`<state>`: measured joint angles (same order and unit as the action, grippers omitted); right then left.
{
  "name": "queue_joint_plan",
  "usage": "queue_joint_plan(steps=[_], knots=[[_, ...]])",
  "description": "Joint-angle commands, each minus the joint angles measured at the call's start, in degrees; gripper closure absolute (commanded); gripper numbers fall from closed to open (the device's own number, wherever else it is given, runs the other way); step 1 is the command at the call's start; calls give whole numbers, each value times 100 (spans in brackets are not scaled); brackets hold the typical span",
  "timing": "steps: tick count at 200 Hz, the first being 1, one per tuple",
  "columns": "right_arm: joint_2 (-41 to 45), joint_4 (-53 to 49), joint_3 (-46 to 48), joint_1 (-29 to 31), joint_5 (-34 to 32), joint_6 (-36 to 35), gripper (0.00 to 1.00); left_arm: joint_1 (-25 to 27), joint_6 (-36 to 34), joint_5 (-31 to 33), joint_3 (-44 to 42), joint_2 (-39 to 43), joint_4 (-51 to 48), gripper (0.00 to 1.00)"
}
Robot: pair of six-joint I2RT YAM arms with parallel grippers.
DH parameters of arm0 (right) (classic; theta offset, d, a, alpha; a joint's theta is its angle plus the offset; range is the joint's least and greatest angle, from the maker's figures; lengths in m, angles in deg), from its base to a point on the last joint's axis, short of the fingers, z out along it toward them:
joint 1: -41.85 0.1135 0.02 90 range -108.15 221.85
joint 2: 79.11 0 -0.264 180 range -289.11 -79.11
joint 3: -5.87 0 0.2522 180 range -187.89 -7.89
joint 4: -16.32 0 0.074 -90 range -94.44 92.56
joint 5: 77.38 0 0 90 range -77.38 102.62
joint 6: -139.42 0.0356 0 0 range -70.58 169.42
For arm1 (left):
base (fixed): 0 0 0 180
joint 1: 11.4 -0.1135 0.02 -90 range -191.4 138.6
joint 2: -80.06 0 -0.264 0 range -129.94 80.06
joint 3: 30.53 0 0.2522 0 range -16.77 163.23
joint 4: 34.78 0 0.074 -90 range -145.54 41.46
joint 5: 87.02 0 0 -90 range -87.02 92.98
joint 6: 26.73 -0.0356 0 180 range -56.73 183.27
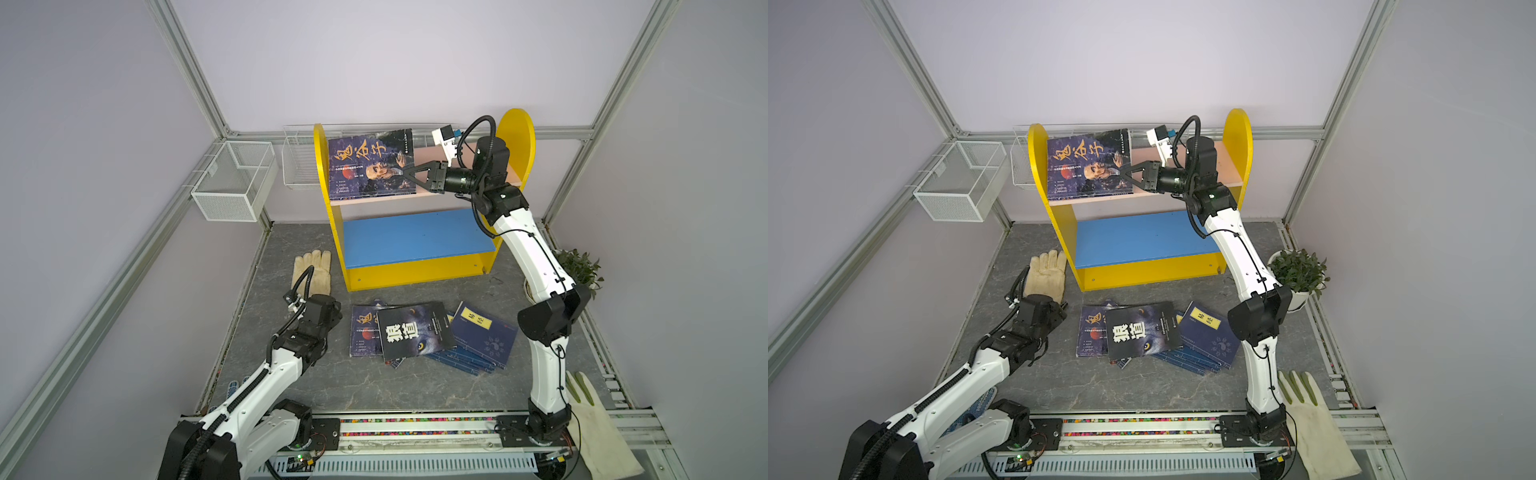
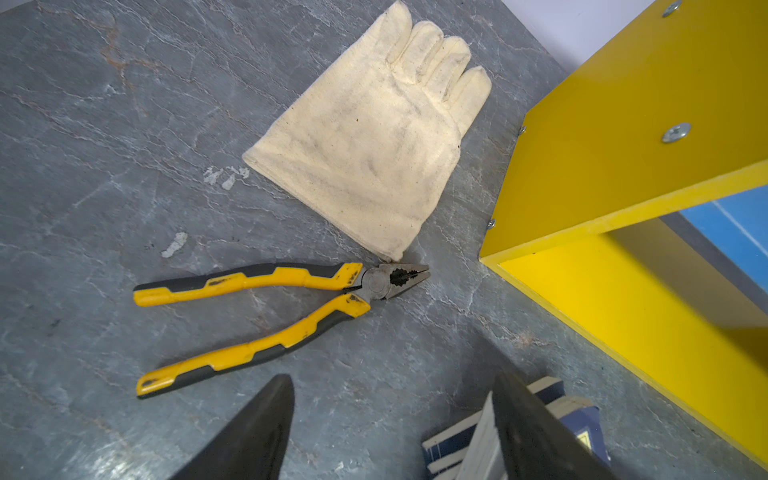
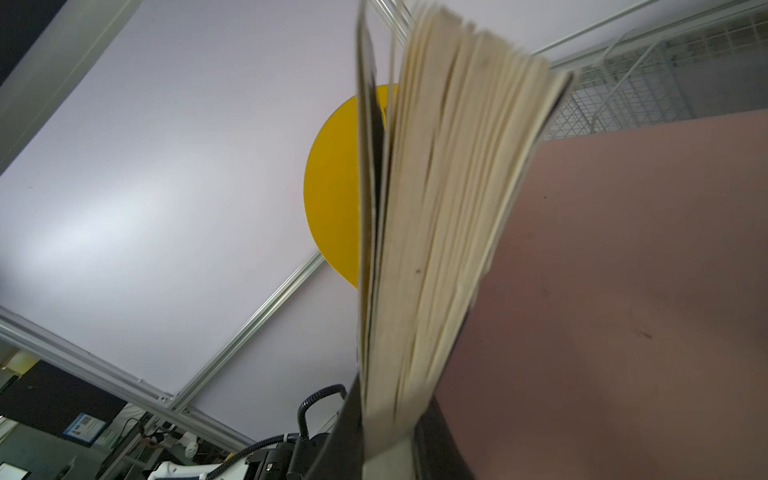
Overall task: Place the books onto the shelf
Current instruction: 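Lower the gold-titled book flat onto the pink shelf and open the right gripper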
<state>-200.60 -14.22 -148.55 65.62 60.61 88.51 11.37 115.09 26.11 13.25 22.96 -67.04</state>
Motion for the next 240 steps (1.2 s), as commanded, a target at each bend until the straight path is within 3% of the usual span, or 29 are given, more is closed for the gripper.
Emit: queue_joint_plan(steps=[1, 25, 45, 67, 95, 132, 151, 188, 240], knots=[[-94, -640, -117, 77, -981, -851, 68, -39, -13, 85, 57, 32, -27, 24], [-33, -1125, -128, 184, -2011, -1429, 40, -30, -6, 92, 33, 67, -19, 24], [9, -1384, -133, 298, -2800, -1862, 22, -38, -12, 103, -3, 125, -5, 24], [83, -1588, -128, 400, -3549, -2285, 12, -35, -11, 112, -9, 129, 22, 25], [194, -1861, -146, 556, -4472, -2860, 11, -36, -20, 95, -2, 81, 79, 25], [283, -2092, -138, 572, -4688, -2970, 11, -35, -26, 44, 43, -37, 103, 25], [284, -2145, -145, 566, -4579, -2960, 12, -34, -44, 31, 57, -80, 123, 25], [267, -2304, -155, 605, -3980, -2733, 27, -34, -258, -168, 83, -89, 290, 25], [98, -2345, -150, 994, -3902, -2738, 28, -35, -868, -683, 229, -161, 398, 25]])
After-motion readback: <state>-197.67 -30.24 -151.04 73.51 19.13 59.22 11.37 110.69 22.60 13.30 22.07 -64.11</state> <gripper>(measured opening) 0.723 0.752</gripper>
